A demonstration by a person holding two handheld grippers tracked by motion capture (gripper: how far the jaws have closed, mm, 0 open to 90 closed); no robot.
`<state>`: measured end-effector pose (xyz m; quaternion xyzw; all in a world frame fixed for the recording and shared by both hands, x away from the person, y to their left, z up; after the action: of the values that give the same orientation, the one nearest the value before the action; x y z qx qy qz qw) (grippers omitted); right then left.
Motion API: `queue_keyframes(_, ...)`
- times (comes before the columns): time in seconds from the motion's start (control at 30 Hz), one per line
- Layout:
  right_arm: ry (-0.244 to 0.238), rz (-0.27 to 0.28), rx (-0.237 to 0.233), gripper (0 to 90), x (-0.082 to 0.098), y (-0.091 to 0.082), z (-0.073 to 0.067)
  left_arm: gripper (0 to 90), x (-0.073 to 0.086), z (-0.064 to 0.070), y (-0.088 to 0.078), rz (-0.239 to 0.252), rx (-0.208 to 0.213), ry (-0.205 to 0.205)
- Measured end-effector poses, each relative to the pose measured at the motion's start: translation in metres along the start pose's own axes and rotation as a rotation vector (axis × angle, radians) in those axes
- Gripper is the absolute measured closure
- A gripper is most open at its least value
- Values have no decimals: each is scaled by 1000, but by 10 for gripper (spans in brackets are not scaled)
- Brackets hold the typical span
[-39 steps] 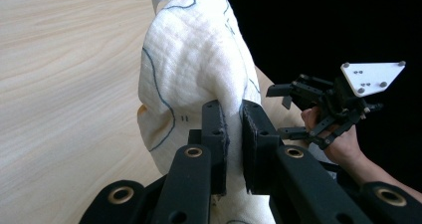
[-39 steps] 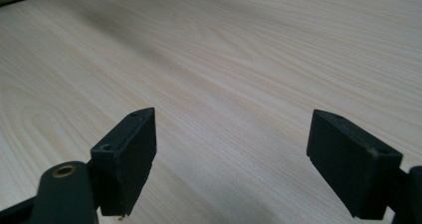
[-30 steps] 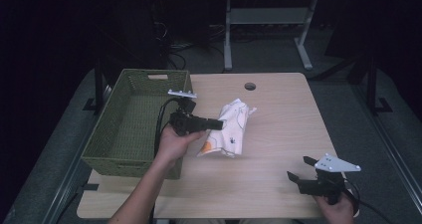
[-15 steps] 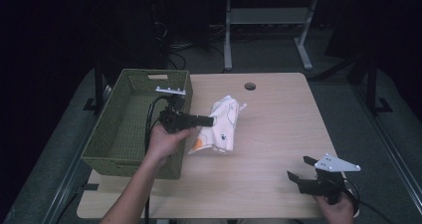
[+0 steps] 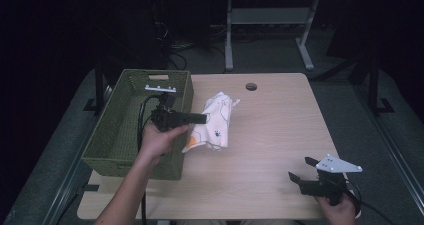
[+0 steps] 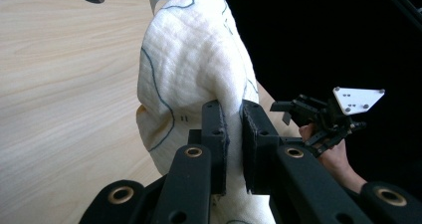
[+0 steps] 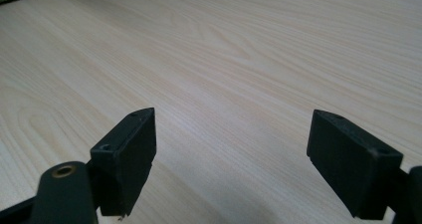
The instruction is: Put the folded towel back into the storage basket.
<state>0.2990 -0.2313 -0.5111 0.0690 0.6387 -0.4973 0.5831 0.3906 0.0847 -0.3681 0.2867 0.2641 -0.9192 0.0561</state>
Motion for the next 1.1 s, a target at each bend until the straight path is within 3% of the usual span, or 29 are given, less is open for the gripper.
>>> queue_keyframes(1.1, 1, -8, -7, 189, 0, 3, 0, 825, -8, -19, -46, 65, -27, -41)
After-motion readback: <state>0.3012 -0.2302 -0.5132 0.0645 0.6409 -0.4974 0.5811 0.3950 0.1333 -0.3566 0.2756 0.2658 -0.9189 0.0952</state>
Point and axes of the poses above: each handheld gripper's, and its own axes: y roughly forward along the jaws, x roughly out of its underside, z roughly to its right, the point moved 10 cm from there along y, roughly forward along the jaws, and after that the axes turned 13 degrees about -y, right-handed, at the moved point
